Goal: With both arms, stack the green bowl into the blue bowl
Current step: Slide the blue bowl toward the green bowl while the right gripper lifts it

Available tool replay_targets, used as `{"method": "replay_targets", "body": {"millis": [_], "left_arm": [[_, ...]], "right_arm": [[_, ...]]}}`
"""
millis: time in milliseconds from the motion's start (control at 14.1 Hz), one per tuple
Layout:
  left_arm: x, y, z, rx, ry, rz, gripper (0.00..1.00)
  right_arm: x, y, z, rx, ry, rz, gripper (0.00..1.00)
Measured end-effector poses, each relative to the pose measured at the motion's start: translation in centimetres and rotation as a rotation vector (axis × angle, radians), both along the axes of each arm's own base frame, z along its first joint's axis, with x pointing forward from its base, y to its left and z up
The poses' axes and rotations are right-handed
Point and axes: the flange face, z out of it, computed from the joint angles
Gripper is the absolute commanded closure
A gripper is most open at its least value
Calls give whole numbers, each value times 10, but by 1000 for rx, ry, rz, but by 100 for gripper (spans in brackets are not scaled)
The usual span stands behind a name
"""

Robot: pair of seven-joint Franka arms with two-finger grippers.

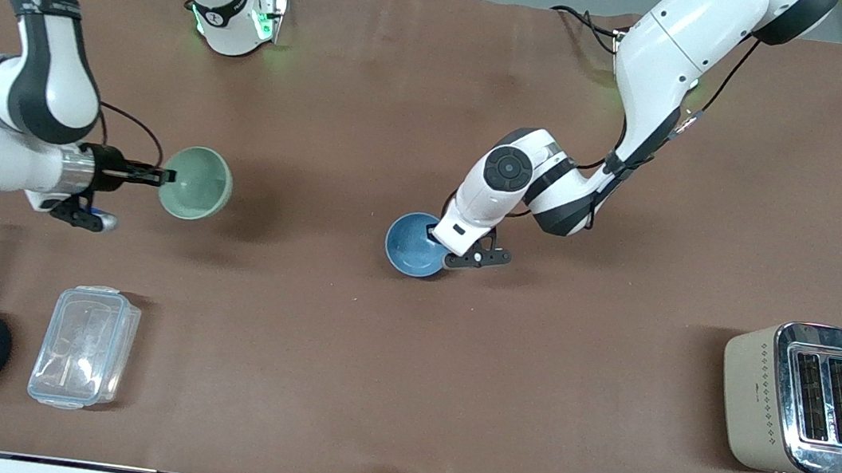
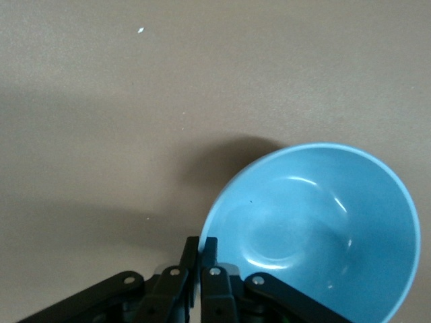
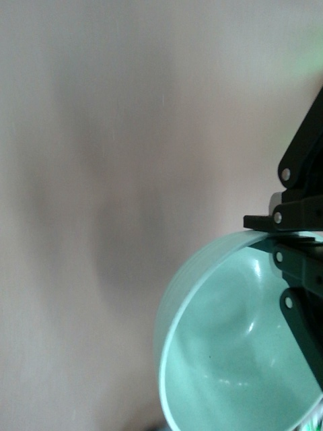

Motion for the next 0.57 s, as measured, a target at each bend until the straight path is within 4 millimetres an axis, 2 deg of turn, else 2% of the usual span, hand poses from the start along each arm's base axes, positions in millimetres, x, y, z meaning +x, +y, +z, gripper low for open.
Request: {"method": "replay_targets", "body": {"millis": [71,213,283,425,567], "left_arm": [[2,-1,2,-3,-3,2,0],[9,-1,10,-14,-18,10,0],[16,-1,17,-22,-30,18,0],[39,9,40,-22,-61,39,0],[74,39,86,29,-97,30,0]], "right_arm": [[2,14,0,6,-6,-18,100],[4,47,0,-17,-18,-56,100],[4,72,0,-36,-23,-75,100],[-1,139,-3,-86,-49,-107,100],[-13,209,-12,-128,-77,-144,100]]}}
